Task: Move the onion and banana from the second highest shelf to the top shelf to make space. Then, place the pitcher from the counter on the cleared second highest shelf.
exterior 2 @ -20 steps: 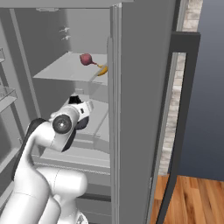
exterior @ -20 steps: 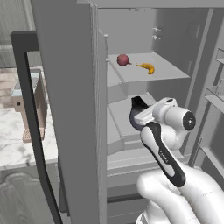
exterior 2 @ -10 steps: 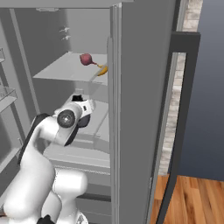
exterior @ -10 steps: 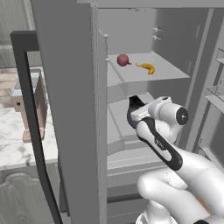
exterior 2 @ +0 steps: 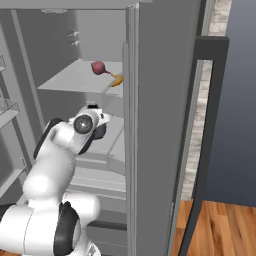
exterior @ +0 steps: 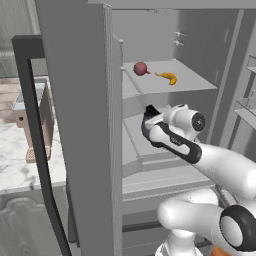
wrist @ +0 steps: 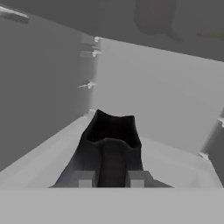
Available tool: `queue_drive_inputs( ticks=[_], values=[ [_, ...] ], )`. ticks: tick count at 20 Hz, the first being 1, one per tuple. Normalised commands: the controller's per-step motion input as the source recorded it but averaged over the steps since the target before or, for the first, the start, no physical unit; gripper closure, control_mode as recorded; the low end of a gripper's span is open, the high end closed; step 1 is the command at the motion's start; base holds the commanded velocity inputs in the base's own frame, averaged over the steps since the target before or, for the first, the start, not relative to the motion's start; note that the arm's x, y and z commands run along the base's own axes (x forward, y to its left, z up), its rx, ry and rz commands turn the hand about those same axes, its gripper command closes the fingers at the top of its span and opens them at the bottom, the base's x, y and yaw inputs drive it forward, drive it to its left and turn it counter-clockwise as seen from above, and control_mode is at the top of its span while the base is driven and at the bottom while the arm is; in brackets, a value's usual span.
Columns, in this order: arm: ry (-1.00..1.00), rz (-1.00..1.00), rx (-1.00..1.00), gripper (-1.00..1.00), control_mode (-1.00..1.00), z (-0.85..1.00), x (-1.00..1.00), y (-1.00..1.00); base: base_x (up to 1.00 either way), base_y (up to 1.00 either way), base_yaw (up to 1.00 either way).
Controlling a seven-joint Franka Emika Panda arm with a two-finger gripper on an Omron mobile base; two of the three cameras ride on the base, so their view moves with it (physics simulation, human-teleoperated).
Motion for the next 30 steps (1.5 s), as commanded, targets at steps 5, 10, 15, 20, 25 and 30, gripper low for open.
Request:
queue_drive_inputs(
  ticks=[5,10,15,20,25,30],
  values=[
    [-0.03,0.0,0.0,1.0,-1.0,-0.27,0.54,0.0,0.0,0.0,0.0],
    [-0.03,0.0,0.0,1.0,-1.0,-0.37,0.45,0.0,0.0,0.0,0.0],
    [0.0,0.0,0.0,1.0,-1.0,-0.46,0.4,0.0,0.0,0.0,0.0],
    [0.0,0.0,0.0,1.0,-1.0,-0.49,0.29,0.0,0.0,0.0,0.0],
    [0.0,0.0,0.0,1.0,-1.0,-0.5,0.25,0.01,0.0,0.0,0.0],
    [0.0,-0.04,-0.02,1.0,-1.0,-0.41,0.17,0.42,0.0,0.0,0.0]
  ],
)
